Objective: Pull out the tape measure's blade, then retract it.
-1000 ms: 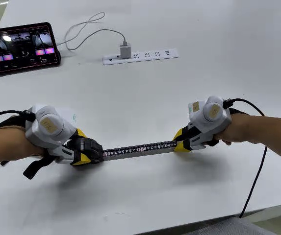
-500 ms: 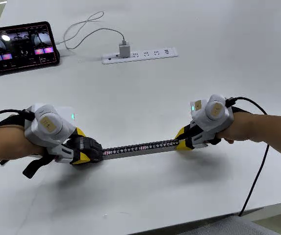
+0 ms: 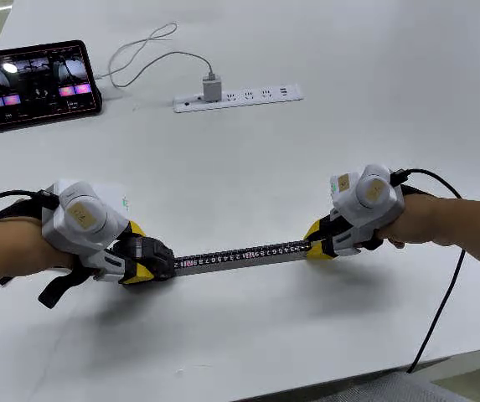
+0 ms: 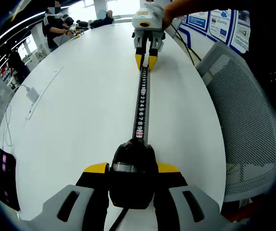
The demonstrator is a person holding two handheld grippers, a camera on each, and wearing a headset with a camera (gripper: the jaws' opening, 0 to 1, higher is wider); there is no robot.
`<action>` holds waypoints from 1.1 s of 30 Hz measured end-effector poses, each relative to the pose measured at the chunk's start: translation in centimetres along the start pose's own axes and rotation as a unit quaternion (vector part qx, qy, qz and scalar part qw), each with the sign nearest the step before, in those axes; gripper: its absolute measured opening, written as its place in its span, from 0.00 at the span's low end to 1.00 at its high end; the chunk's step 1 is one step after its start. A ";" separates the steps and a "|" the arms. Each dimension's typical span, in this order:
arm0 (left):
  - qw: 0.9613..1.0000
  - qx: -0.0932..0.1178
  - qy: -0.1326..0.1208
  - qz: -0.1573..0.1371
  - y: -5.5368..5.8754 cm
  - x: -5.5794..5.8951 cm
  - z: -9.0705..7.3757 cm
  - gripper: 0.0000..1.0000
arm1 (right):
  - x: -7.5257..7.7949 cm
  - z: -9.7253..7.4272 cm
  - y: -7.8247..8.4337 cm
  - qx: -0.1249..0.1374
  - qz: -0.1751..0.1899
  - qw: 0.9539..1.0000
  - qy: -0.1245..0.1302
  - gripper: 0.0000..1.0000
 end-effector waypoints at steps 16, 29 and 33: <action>1.000 0.000 0.001 0.000 0.0 0.0 0.0 0.30 | 0.3 -0.5 0.7 -0.002 0.005 1.000 0.002 0.08; 1.000 0.001 0.000 0.001 0.1 -0.1 0.1 0.30 | 0.0 -0.7 0.9 -0.002 0.009 1.000 0.007 0.08; 1.000 0.001 0.000 0.001 0.1 -0.1 0.1 0.30 | 0.0 -0.7 0.8 -0.005 0.009 1.000 0.006 0.09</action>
Point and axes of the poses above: the centre of the closed fingertips' face, and the gripper's own axes: z roughly forward along the fingers, x roughly to its right, y roughly out of its underside, the point moved 1 cm from there along -z, roughly backward along the fingers, and after that the axes turned 6 degrees about x, right-handed, at the moved point
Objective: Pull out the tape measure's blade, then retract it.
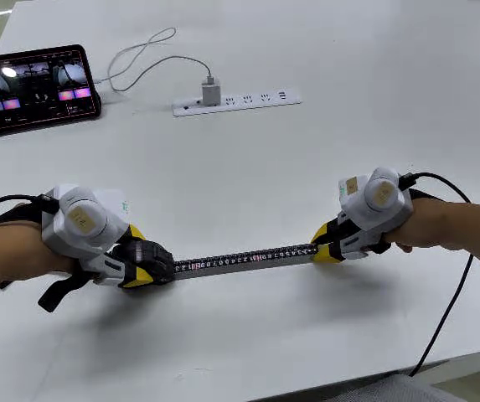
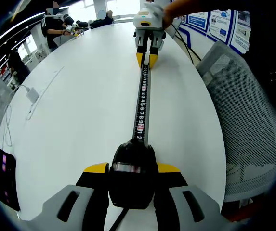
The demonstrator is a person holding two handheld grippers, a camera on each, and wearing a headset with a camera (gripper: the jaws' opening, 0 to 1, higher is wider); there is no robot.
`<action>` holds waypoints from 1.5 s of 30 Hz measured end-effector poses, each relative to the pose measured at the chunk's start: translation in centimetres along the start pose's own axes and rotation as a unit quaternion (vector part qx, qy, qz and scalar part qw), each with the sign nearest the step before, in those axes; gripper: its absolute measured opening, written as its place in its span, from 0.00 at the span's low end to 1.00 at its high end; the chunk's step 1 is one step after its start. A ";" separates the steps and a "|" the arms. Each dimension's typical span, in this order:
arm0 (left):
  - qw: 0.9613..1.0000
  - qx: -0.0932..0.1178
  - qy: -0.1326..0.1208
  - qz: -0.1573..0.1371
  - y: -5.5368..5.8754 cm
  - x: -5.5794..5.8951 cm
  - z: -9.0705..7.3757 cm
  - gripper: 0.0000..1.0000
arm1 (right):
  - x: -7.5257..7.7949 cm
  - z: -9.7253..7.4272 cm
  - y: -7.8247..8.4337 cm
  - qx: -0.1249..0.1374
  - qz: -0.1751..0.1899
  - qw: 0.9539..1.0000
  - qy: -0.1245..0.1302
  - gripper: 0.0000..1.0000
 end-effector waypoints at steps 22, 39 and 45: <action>1.000 0.008 0.006 0.006 -0.2 0.0 0.1 0.31 | 0.0 0.1 0.0 -0.045 -0.050 0.998 0.001 0.11; 1.000 -0.008 0.022 0.006 -0.1 0.1 -1.3 0.39 | -0.5 0.2 -0.2 -0.061 -0.069 0.996 0.001 0.21; 1.000 -0.001 0.020 -0.011 -0.3 0.3 -1.8 0.52 | -0.5 -0.5 -0.6 -0.053 -0.059 0.997 0.012 0.29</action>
Point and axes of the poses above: the centre of the closed fingertips' face, and the gripper's own axes: z roughly forward along the fingers, x roughly to its right, y roughly out of its underside, the point moved 1 cm from there along -z, roughly backward along the fingers, and after that the axes turned 6 degrees about x, right-handed, at the moved point
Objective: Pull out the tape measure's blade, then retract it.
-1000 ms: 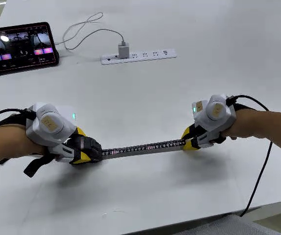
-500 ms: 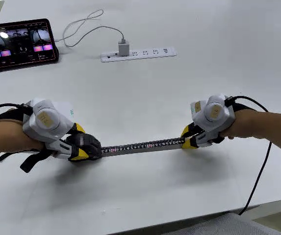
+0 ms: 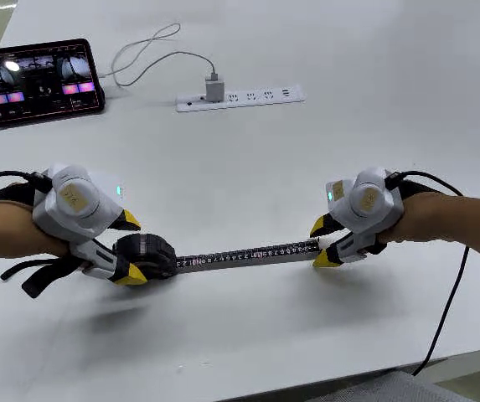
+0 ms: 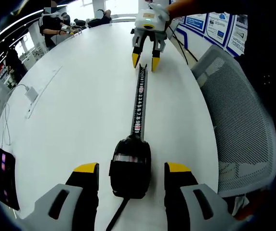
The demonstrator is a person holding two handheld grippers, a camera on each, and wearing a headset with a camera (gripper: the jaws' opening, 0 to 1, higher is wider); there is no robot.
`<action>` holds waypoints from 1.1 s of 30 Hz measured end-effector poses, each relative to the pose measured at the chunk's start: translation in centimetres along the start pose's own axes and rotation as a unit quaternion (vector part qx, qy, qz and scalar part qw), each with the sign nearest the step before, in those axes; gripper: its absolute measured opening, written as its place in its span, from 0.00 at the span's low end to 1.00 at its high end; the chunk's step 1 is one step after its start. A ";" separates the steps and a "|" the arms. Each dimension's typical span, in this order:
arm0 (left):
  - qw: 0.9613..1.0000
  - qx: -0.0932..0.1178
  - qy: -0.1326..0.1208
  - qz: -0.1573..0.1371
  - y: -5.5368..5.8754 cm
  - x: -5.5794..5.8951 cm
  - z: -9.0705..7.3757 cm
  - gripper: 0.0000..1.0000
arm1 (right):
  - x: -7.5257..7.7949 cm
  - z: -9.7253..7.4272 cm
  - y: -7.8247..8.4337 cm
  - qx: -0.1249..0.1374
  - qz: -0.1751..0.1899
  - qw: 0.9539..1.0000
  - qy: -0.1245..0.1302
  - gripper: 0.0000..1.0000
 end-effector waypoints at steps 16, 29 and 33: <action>0.992 0.046 -0.048 -0.103 0.8 -0.2 -1.3 0.86 | -0.4 -1.9 0.0 0.032 0.080 0.995 0.044 0.50; 0.974 0.097 -0.102 -0.176 1.7 -0.4 -2.6 0.99 | -1.3 -3.9 -0.1 0.082 0.142 0.982 0.093 0.61; 0.966 0.112 -0.124 -0.196 2.3 -0.3 -3.2 0.99 | -1.8 -4.6 0.4 0.088 0.153 0.979 0.105 0.65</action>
Point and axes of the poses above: the centre of the closed fingertips' face, and the gripper's own axes: z roughly forward along the fingers, x roughly to its right, y roughly out of its underside, the point moved 1 cm from there along -z, roughly backward along the fingers, and after that the axes turned 6 degrees about x, right-handed, at the moved point
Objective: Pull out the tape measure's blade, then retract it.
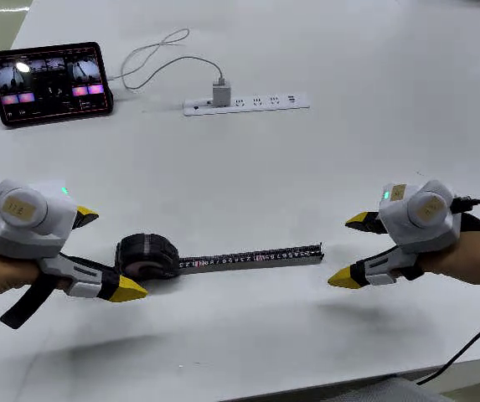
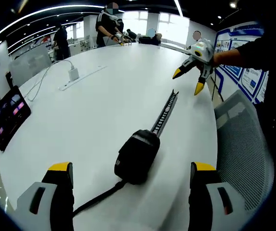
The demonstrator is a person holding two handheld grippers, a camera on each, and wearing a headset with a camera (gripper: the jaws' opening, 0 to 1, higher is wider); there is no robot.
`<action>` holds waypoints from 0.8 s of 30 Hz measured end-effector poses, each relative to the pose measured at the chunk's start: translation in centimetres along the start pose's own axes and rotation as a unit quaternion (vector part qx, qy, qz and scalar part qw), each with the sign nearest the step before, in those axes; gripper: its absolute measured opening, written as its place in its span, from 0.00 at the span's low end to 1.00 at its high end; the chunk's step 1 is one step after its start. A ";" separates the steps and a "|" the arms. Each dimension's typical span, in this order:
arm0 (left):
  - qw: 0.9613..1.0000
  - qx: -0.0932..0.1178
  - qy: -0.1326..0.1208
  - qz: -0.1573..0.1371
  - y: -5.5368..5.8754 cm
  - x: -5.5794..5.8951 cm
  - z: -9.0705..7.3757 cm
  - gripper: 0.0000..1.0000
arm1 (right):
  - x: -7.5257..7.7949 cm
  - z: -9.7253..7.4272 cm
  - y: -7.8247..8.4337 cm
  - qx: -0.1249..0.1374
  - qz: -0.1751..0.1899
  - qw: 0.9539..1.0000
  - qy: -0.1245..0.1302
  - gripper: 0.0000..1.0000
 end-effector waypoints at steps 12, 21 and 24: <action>0.993 0.066 -0.081 -0.053 0.5 -1.4 -2.9 0.99 | 0.0 -3.0 1.5 0.027 0.031 0.998 0.040 0.76; 0.989 0.076 -0.100 -0.079 3.0 -0.8 -4.8 0.99 | -0.3 -5.6 3.3 0.046 0.044 0.996 0.066 0.87; 0.987 0.084 -0.106 -0.081 3.4 -0.6 -5.3 0.99 | -0.5 -6.0 3.7 0.049 0.052 0.995 0.071 0.92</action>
Point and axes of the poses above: the centre of the closed fingertips' face, and the gripper's own axes: z roughly forward along the fingers, x roughly to its right, y roughly out of its underside, the point moved 1 cm from there along -z, roughly backward along the fingers, and after that the axes turned 6 degrees about x, right-handed, at the moved point
